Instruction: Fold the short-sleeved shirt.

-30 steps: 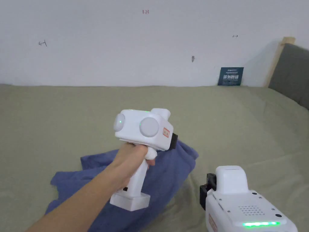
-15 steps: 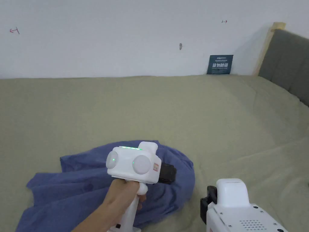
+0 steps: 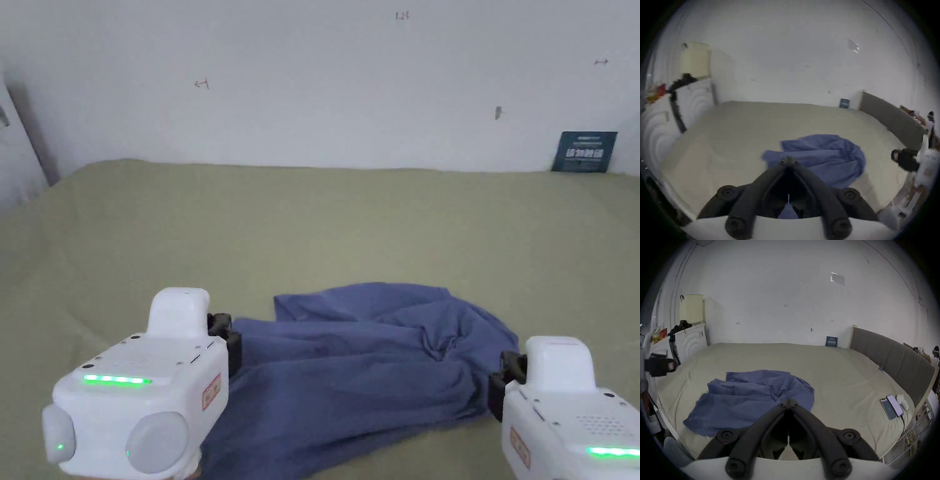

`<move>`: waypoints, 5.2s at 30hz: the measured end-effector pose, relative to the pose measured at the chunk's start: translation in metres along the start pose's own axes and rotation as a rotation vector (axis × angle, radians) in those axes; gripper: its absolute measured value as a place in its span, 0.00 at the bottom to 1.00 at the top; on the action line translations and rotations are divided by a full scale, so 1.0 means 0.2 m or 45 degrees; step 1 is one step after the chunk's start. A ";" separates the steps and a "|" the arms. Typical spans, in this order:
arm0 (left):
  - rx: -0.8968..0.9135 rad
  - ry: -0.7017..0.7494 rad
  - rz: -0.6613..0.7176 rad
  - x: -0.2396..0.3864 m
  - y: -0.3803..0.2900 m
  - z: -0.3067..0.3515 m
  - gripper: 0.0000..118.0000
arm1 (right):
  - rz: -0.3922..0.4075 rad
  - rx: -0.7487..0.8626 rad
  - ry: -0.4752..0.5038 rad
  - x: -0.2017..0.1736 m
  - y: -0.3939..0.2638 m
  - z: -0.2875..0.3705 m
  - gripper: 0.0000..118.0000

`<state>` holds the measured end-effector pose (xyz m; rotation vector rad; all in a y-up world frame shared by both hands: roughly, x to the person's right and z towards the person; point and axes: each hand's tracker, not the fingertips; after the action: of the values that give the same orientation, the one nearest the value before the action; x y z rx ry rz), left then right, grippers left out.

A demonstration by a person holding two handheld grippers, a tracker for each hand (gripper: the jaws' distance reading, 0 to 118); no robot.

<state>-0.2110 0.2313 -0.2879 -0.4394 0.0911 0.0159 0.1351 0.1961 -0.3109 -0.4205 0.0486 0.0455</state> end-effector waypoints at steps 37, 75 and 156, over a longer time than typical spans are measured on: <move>-0.796 0.035 0.030 -0.15 -0.11 -1.72 0.93 | 0.033 -0.210 0.095 -0.23 -0.19 -0.59 0.00; -0.761 -0.050 -0.053 -0.05 -0.11 -1.57 0.04 | 0.007 -0.795 -0.204 0.59 -0.01 -1.49 0.87; -0.325 0.250 -0.041 -0.34 0.47 -1.44 0.04 | 0.050 -0.197 -0.241 0.42 0.57 -1.39 0.03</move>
<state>-0.3066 0.1943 -0.5815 -0.6971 0.2771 -0.0476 0.2022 0.1887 -0.6159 -0.5684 -0.1339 0.1278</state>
